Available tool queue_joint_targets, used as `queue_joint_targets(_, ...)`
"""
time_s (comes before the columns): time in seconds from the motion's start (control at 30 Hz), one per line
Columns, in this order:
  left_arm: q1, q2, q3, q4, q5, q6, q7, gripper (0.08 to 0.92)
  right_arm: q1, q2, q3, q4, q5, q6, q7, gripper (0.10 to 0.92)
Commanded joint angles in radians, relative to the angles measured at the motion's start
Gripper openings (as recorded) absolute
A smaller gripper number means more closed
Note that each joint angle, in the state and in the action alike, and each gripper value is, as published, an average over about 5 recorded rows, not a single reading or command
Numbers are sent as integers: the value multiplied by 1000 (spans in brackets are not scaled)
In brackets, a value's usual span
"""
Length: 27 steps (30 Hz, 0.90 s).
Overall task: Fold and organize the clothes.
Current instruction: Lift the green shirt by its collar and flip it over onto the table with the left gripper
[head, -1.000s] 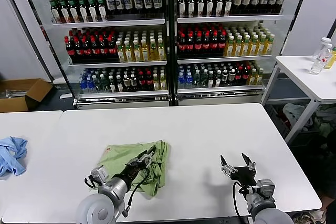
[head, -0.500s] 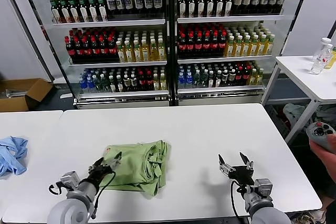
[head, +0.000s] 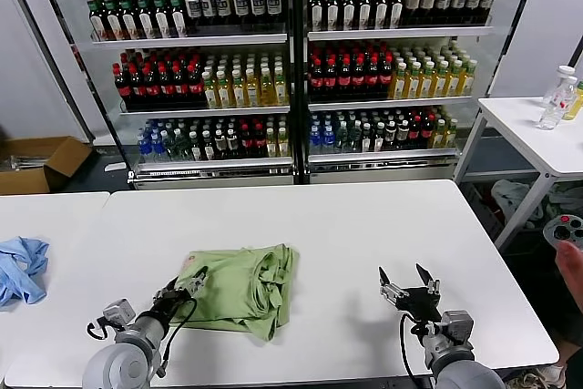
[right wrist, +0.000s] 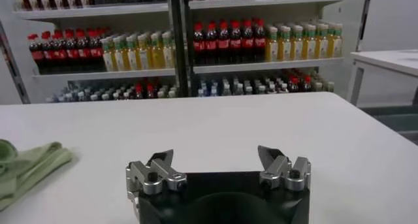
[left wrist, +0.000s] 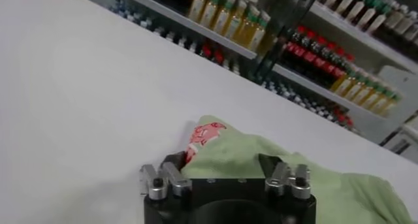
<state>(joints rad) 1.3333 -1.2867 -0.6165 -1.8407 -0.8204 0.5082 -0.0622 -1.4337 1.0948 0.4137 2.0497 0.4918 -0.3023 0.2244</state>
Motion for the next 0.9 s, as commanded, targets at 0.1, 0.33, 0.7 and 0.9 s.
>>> queue_joint_targets(0.1,-8,-5,-21,66,-184,23,84,600,-3,1,7,1,1,-1,1,823)
queue_joint_targets(0.33,-21,-13,-47,96,-295,38,96,401,-1,-2,10,1,1,-1,3,823)
queue_joint_targets(0.7,-42,-35,-69,97,-401,52,126,118,0,-9,23,6,6,-3,6,823)
queue_joint_targets(0.9,-35,-18,-185,40,-473,66,112,100,1,-10,30,6,12,-4,7,823)
